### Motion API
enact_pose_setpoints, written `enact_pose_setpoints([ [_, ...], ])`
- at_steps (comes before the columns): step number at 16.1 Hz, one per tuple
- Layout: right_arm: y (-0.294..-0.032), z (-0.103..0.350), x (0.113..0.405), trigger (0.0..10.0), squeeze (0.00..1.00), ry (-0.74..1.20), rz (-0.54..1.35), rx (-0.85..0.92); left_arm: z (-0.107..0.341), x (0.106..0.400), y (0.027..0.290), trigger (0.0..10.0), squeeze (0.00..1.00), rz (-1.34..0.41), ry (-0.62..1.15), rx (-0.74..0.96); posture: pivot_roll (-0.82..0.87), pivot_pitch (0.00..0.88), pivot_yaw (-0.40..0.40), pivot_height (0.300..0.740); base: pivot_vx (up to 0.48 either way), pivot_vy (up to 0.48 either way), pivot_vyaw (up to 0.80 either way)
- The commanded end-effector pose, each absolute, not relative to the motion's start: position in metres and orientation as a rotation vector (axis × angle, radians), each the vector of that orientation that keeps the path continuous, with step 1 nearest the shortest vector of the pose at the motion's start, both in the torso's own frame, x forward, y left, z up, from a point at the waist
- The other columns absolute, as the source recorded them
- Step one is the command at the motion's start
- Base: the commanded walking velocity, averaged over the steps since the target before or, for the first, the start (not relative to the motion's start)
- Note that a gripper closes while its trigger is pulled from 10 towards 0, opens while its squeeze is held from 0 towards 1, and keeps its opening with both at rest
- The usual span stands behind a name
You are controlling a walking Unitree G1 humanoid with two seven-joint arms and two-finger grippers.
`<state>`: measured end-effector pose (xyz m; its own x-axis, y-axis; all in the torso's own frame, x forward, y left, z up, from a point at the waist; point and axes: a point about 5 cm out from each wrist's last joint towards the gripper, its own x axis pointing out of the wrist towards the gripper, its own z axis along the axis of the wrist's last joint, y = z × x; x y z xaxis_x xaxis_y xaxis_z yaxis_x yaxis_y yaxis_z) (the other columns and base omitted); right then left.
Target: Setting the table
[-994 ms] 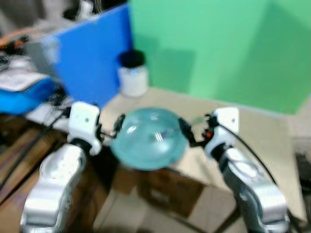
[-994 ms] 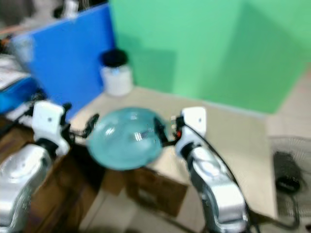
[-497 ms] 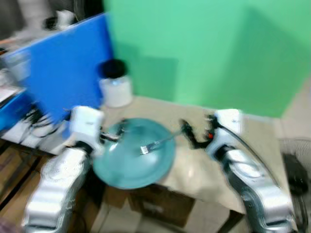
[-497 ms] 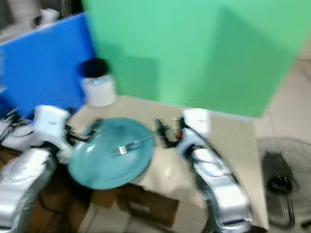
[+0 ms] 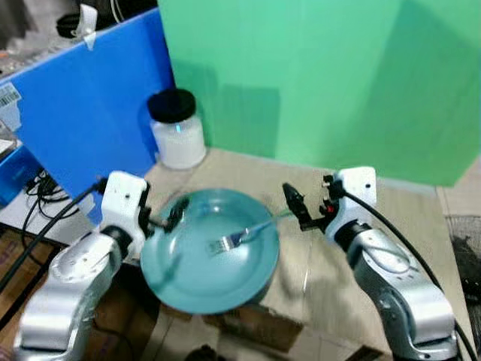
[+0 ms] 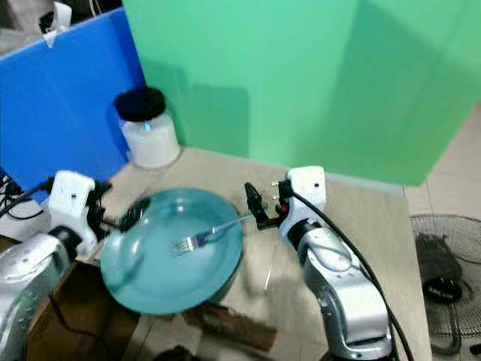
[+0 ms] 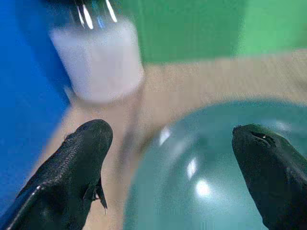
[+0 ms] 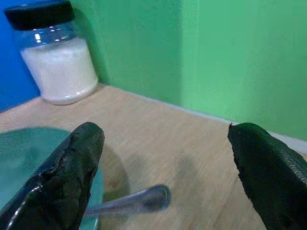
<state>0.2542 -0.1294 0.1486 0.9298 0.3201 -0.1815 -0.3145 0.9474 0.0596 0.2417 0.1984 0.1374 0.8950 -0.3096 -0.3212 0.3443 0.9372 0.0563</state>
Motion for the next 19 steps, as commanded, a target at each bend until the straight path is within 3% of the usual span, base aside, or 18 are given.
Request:
enact_pose_setpoints([
  [1, -0.128, 0.153, 0.255, 10.0, 0.00, 0.178, 0.355, 0.029, 0.128, 0.236, 0.215, 10.0, 1.00, -0.306, 0.418, 0.104, 0.15, 0.000, 0.047, 0.740, 0.000, 0.000, 0.00],
  [2, -0.128, 0.153, 0.255, 10.0, 0.00, 0.178, 0.355, 0.030, 0.126, 0.235, 0.218, 10.0, 1.00, -0.306, 0.440, 0.098, 0.15, 0.000, 0.045, 0.740, 0.000, 0.000, 0.00],
  [4, -0.128, 0.153, 0.255, 10.0, 0.00, 0.179, 0.362, 0.031, 0.120, 0.231, 0.230, 10.0, 0.27, -0.290, 0.503, 0.014, 0.16, 0.000, 0.042, 0.740, 0.000, 0.000, 0.00],
  [5, -0.127, 0.153, 0.256, 10.0, 0.00, 0.179, 0.364, 0.030, 0.119, 0.231, 0.231, 10.0, 0.20, -0.289, 0.510, -0.007, 0.16, 0.000, 0.042, 0.740, 0.000, 0.000, 0.00],
  [6, -0.127, 0.153, 0.256, 10.0, 0.00, 0.178, 0.366, 0.030, 0.120, 0.230, 0.232, 10.0, 0.00, -0.296, 0.518, -0.026, 0.16, 0.000, 0.042, 0.740, 0.000, 0.000, 0.00],
  [9, -0.126, 0.154, 0.255, 10.0, 0.00, 0.178, 0.384, 0.032, 0.122, 0.227, 0.232, 10.0, 0.00, -0.379, 0.542, -0.143, 0.15, 0.000, 0.046, 0.740, 0.000, 0.000, 0.00],
  [10, -0.125, 0.153, 0.253, 10.0, 0.00, 0.184, 0.421, 0.025, 0.125, 0.226, 0.231, 6.3, 0.00, -0.411, 0.537, -0.193, 0.15, 0.000, 0.049, 0.740, 0.000, 0.000, 0.00],
  [12, -0.121, 0.155, 0.243, 10.0, 0.00, 0.204, 0.605, -0.013, 0.125, 0.225, 0.229, 2.6, 0.00, -0.445, 0.560, -0.232, 0.15, 0.000, 0.053, 0.740, 0.000, 0.000, 0.00],
  [16, -0.123, 0.158, 0.226, 10.0, 0.00, 0.247, 0.824, -0.033, 0.119, 0.226, 0.235, 1.4, 0.00, -0.411, 0.615, -0.281, 0.15, 0.000, 0.053, 0.740, 0.000, 0.000, 0.00],
  [18, -0.123, 0.159, 0.223, 10.0, 0.00, 0.260, 0.868, -0.040, 0.118, 0.227, 0.236, 0.0, 0.00, -0.400, 0.626, -0.310, 0.15, 0.000, 0.052, 0.740, 0.000, 0.000, 0.00],
  [19, -0.123, 0.159, 0.223, 10.0, 0.00, 0.262, 0.876, -0.040, 0.118, 0.227, 0.236, 0.0, 0.00, -0.407, 0.619, -0.317, 0.15, 0.000, 0.051, 0.740, 0.000, 0.000, 0.00],
])
